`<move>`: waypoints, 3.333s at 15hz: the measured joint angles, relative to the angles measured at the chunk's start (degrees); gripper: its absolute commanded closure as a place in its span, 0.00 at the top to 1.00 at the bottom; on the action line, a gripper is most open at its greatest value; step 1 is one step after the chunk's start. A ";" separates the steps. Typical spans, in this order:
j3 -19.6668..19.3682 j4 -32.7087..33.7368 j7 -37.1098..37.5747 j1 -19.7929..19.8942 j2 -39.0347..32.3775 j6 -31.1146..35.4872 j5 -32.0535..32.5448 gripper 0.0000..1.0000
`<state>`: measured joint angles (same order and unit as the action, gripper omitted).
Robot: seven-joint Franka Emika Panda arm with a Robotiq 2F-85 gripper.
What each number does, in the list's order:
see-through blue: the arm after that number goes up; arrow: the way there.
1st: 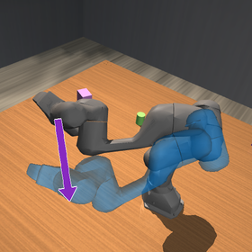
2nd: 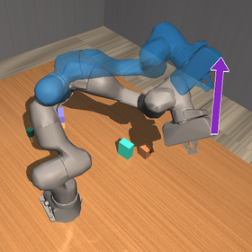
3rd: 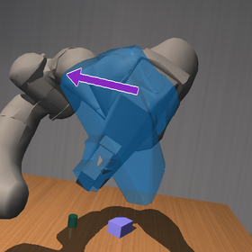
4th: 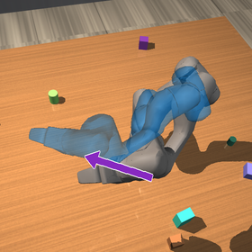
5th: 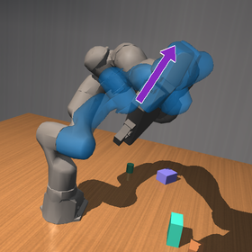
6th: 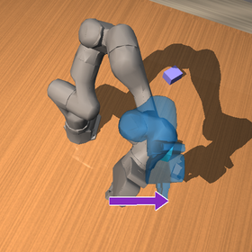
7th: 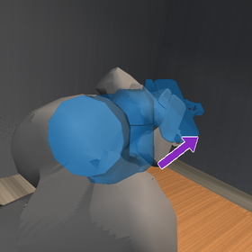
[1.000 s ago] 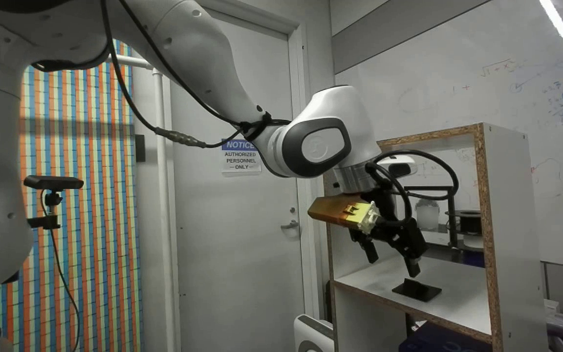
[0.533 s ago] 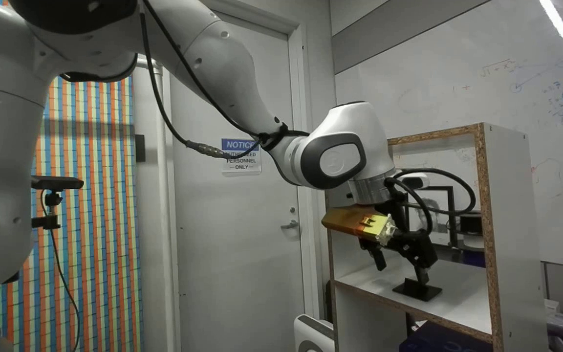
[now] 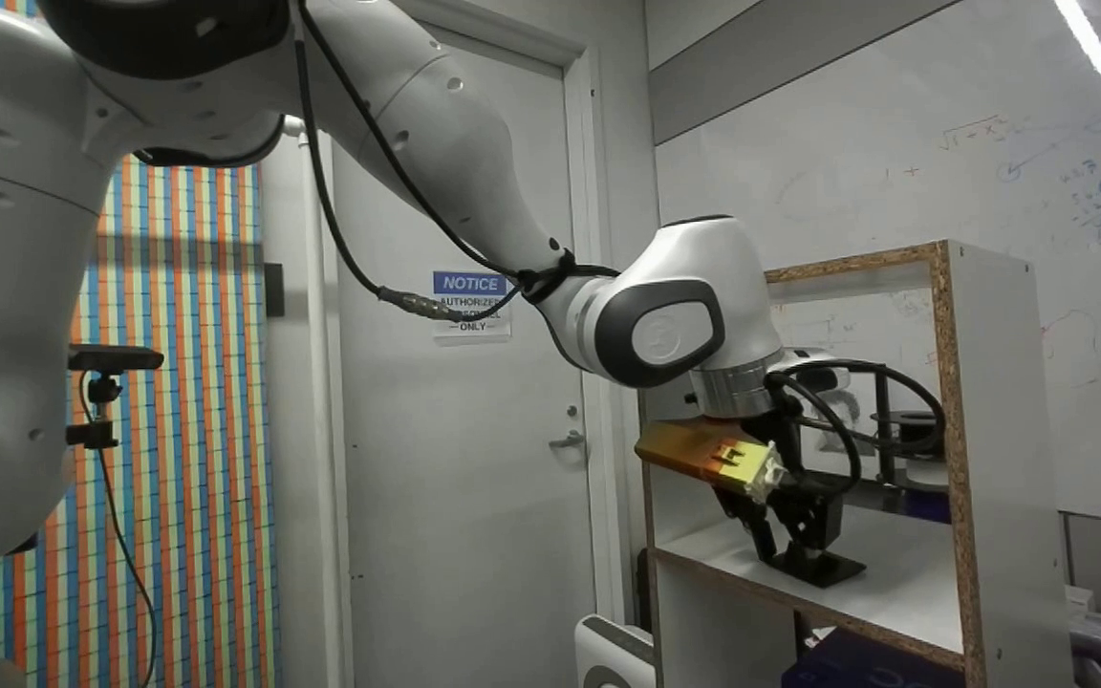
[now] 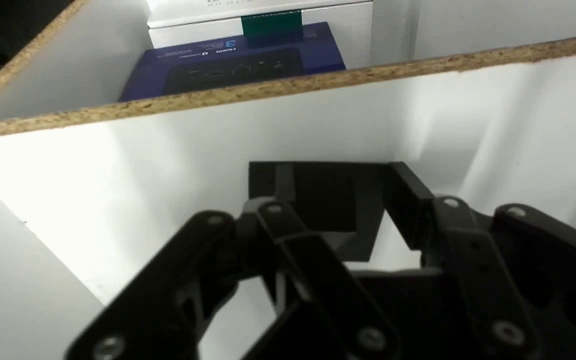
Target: Put the black object on the top shelf
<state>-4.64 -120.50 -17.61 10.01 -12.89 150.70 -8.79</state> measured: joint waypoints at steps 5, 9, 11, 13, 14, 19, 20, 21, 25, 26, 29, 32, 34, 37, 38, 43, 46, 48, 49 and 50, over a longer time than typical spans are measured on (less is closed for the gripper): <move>0.57 0.21 -1.55 0.65 -0.09 0.12 -1.30 0.16; 1.25 0.10 -3.00 0.88 0.00 0.07 -2.60 0.16; 1.79 -0.31 -3.70 0.90 0.37 -0.18 -3.45 0.16; 2.74 -1.37 -3.95 0.87 1.33 -0.77 -4.06 0.17; 3.29 -2.25 -3.95 0.80 2.10 -1.21 -4.24 0.16; 4.22 -8.53 -4.22 -0.12 8.46 -8.08 -5.50 0.16; 3.95 -10.36 -3.83 -0.34 9.77 -9.75 -5.17 0.16; 3.57 -12.32 -2.98 -0.49 11.05 -10.85 -4.17 0.16; 1.60 -20.53 2.81 -0.74 18.01 -13.10 3.99 0.16; 1.18 -22.26 4.09 -0.74 20.20 -13.48 5.74 0.16; 0.58 -26.73 7.79 -0.73 28.42 -15.82 10.73 0.16; 0.59 -28.97 10.31 -0.74 37.98 -19.59 13.70 0.15; 0.45 -28.79 10.72 -0.73 44.19 -23.11 13.96 0.16; -0.55 -26.67 11.15 -0.71 51.65 -26.80 13.96 0.16; -1.18 -25.40 11.19 -0.70 53.20 -27.22 13.96 0.16; -4.11 -17.16 12.13 -0.70 52.90 -25.81 13.54 0.16; -4.81 -11.61 13.11 -0.71 48.48 -24.33 12.31 0.16; -5.11 -7.57 13.80 -0.72 44.50 -23.46 11.24 0.16; -5.24 -5.41 14.03 -0.74 42.34 -23.09 10.39 0.16; -5.39 -3.24 14.16 -0.80 40.23 -22.95 9.39 0.16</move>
<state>-10.03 -123.74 -3.46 9.22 27.34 127.75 0.60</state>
